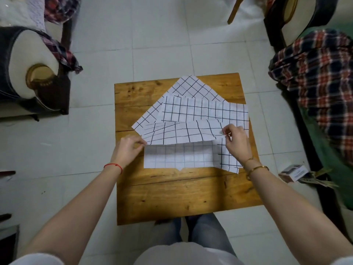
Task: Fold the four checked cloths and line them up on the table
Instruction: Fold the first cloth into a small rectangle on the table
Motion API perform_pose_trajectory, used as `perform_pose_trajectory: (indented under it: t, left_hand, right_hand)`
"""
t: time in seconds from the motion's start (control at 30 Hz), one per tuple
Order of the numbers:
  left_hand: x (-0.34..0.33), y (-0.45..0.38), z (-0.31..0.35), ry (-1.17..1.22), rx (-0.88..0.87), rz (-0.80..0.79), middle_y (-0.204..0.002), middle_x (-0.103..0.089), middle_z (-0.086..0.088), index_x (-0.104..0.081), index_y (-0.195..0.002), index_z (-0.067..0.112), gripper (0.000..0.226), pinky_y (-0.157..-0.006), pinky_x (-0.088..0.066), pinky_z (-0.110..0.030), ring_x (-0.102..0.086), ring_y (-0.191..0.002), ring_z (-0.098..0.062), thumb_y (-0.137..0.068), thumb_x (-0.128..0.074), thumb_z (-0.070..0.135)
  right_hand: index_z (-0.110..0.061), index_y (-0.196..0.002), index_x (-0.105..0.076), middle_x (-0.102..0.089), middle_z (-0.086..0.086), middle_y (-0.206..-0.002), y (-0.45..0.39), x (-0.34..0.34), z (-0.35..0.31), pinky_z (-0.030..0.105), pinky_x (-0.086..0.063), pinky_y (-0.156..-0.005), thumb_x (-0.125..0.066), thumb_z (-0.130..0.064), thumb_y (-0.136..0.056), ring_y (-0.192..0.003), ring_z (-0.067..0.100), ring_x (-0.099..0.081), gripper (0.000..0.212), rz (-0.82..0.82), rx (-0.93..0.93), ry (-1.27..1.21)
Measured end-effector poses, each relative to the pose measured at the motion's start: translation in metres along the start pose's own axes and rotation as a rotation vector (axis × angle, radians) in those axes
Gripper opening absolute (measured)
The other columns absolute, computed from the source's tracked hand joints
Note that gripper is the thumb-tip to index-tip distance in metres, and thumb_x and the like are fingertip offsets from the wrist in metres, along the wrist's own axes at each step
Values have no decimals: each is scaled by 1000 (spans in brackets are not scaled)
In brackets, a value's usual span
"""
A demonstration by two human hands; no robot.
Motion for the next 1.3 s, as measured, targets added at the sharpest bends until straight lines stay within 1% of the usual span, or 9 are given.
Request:
perform_pose_trajectory:
  t: [0.1, 0.23, 0.37, 0.67, 0.83, 0.93, 1.0, 1.1, 1.3]
  left_hand:
    - [-21, 9, -8, -31, 2, -9, -95, -72, 3, -75, -89, 20, 12, -86, -48, -34, -59, -99, -18, -87, -68, 12]
    - [-53, 19, -20, -64, 30, -53, -98, -71, 5, -75, -92, 21, 14, -85, -44, -27, -56, -102, -15, -88, -66, 11]
    - [-85, 28, -33, -94, 42, -103, -95, -72, 7, -76, -90, 21, 15, -89, -51, -34, -57, -101, -13, -87, -66, 9]
    - [-128, 21, -59, -166, 106, -135, -101, -71, 6, -75, -98, 22, 16, -99, -46, -40, -55, -109, -15, -90, -63, 13]
    - [-136, 14, -70, -166, 129, -63, -106, -70, 7, -73, -102, 23, 28, -100, -40, -36, -53, -111, -15, -93, -52, 7]
    - [-135, -2, -60, -177, 78, -7, -116, -65, 4, -67, -114, 19, 28, -102, -34, -38, -51, -116, -16, -95, -50, 9]
    - [-134, -16, -50, -182, 48, 23, -123, -61, 2, -62, -122, 17, 32, -104, -32, -37, -49, -120, -17, -95, -48, 8]
    - [-139, -40, -35, -214, -22, 39, -132, -55, -3, -55, -131, 14, 39, -108, -29, -36, -45, -126, -19, -93, -48, 10]
    - [-168, -78, -47, -375, 39, -96, -159, -21, -6, -21, -152, 13, 60, -119, -13, -52, -13, -148, -25, -97, -40, 26]
  right_hand:
    - [-17, -95, -60, -63, -5, -92, 15, -20, 16, 37, -51, -68, -53, 4, -85, -94, 18, -51, 24, -40, -18, 29]
    - [-18, -93, -60, -66, -1, -92, 31, -50, 38, 39, -52, -71, -53, 5, -84, -93, 17, -51, 26, -117, -18, 45]
    - [-17, -90, -61, -66, -2, -90, 43, -76, 55, 37, -51, -70, -54, 6, -81, -91, 19, -52, 25, -178, -25, 54]
    - [-17, -92, -62, -66, -1, -90, 51, -121, 70, 35, -49, -73, -55, 0, -78, -87, 19, -51, 23, -308, -8, 95]
    - [-11, -97, -63, -64, 1, -94, 38, -129, 66, 30, -42, -79, -55, -7, -82, -92, 20, -50, 18, -265, 14, 94]
    - [-9, -102, -62, -63, 5, -102, 19, -138, 48, 35, -43, -85, -48, -15, -88, -95, 25, -52, 22, -201, 109, 137]
    - [-7, -110, -62, -62, 7, -110, 5, -147, 27, 38, -44, -88, -43, -18, -89, -100, 28, -53, 30, -168, 173, 130]
    - [-5, -124, -58, -58, 12, -127, -17, -167, -8, 42, -42, -99, -50, -15, -89, -117, 31, -49, 38, -161, 245, 113]
    - [-10, -148, -35, -34, 6, -154, -46, -223, -60, 48, -19, -119, -44, -22, -96, -144, 33, -23, 53, -346, 348, 197]
Point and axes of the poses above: each hand's wrist, its own y-axis away from the middle knuckle, its own x-axis out of the back of the hand, z = x × y, the point moved 7 cm from there along -y, towards the middle knuckle
